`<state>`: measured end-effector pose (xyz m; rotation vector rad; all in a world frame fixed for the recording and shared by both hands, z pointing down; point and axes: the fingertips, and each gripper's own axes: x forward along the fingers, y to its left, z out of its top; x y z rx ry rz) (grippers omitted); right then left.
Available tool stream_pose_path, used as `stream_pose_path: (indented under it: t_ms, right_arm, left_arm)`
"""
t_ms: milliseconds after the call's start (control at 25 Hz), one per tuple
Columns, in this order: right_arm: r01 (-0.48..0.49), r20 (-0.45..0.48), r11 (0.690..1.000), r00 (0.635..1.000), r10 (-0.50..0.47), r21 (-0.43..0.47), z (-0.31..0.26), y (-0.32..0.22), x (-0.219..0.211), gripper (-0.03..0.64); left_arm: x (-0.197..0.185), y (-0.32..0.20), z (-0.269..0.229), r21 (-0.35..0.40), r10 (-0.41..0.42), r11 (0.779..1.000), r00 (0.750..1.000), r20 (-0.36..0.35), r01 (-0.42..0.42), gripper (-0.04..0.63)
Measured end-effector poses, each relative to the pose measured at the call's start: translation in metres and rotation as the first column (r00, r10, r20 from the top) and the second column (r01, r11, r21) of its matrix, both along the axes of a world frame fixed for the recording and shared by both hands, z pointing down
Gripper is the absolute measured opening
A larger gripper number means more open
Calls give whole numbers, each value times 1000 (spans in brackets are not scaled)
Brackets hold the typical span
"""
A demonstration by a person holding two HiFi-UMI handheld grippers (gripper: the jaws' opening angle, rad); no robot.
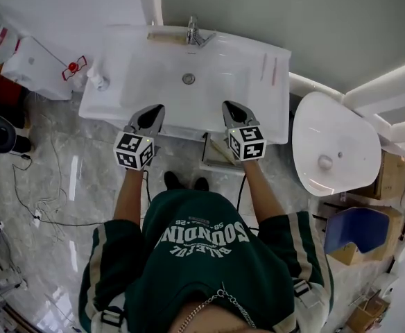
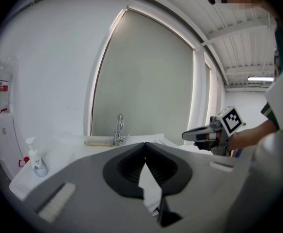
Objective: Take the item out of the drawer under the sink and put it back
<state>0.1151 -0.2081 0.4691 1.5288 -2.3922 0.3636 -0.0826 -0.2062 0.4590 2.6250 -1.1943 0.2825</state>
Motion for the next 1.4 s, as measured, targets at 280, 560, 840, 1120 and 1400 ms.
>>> stream_pose_path:
  t_ms: [280, 560, 840, 1120, 1400]
  right_arm:
    - [-29, 31, 987, 999, 24, 157, -64, -14, 5, 2]
    - [-43, 34, 986, 999, 38, 163, -64, -11, 7, 2]
    - [-41, 38, 987, 999, 36, 154, -62, -4, 6, 2]
    - [-32, 46, 988, 999, 25, 154, -60, 2, -1, 2]
    - [-23, 47, 987, 999, 16, 162, -66, 3, -9, 2]
  left_arm:
    - [2, -22, -26, 52, 4, 999, 1000, -16, -3, 49]
    - [6, -23, -22, 44, 17, 999, 1000, -17, -17, 49]
    - [8, -19, -20, 38, 25, 999, 999, -21, -24, 49]
    - [3, -13, -19, 38, 23, 999, 1000, -19, -22, 49]
    - [-1, -10, -21, 37, 26, 999, 999, -23, -25, 49]
